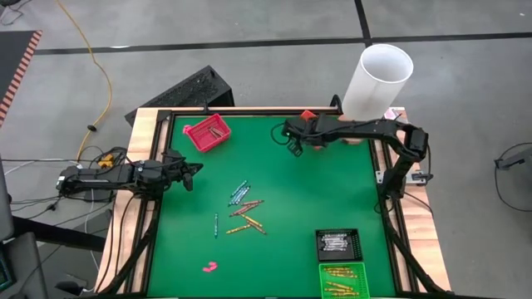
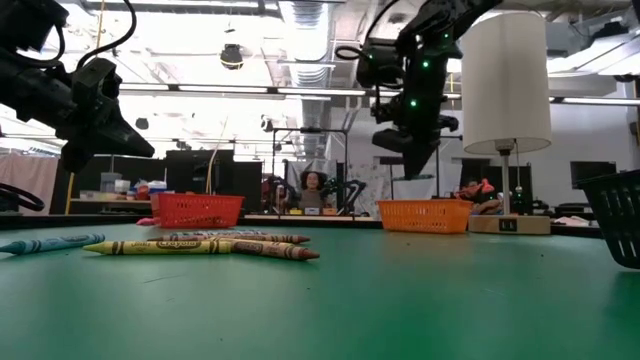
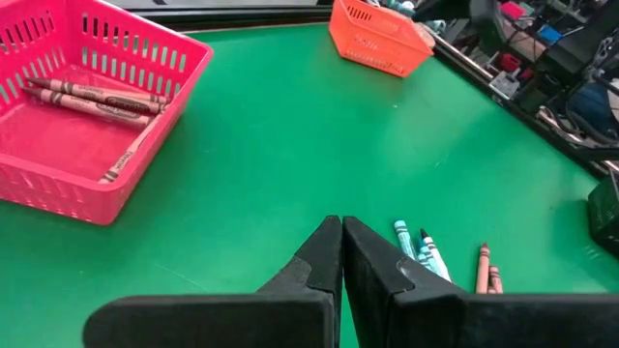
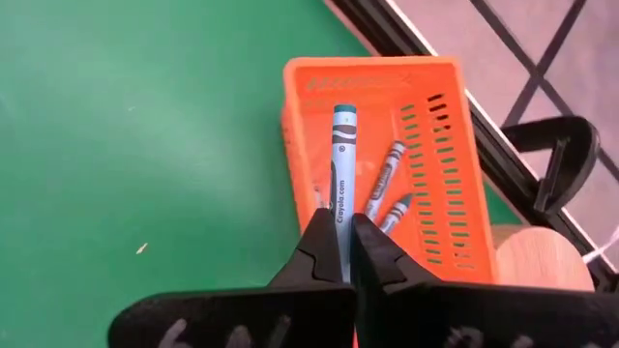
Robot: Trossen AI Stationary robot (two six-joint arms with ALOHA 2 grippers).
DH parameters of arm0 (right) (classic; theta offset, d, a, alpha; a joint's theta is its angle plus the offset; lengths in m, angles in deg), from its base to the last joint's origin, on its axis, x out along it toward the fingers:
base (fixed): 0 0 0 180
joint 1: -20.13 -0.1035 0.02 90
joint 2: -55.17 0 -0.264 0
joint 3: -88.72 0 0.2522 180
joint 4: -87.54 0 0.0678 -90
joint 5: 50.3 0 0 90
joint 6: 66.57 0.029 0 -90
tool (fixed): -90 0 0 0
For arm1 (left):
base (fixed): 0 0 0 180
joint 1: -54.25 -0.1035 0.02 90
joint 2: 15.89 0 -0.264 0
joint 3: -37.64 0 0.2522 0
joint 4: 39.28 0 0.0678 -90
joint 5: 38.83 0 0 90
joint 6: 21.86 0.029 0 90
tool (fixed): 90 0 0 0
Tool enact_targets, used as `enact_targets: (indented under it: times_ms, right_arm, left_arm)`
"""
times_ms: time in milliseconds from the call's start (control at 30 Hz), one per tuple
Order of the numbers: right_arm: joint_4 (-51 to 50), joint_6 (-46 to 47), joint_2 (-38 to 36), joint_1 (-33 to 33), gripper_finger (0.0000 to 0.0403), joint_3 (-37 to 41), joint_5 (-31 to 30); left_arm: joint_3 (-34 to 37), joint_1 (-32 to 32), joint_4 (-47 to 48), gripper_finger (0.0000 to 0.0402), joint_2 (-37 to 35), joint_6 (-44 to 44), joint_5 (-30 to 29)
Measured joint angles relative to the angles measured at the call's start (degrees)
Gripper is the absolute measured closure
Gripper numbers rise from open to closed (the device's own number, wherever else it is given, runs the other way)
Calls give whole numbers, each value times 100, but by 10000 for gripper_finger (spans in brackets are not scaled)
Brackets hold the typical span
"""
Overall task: Sort crayons
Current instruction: Put the blue crayon into the orange bin
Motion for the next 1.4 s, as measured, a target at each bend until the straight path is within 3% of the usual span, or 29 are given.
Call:
enact_targets:
  times_ms: [333,733,867,1233,1400]
  right_arm:
    - [-382,745,2,696,398,-2,70]
    - [-375,754,4,1007,334,-2,235]
    - [-365,710,4,1000,323,-2,357]
    - [-246,744,4,632,321,-422,1551]
    - [504,523,4,161,321,-729,1617]
  left_arm:
    - [0,-2,1,401,0,0,0]
    - [0,0,1,401,0,2,-4]
    - [0,0,1,401,0,2,-4]
    - [0,0,1,401,0,2,-26]
    - [0,-2,-1,402,0,2,-118]
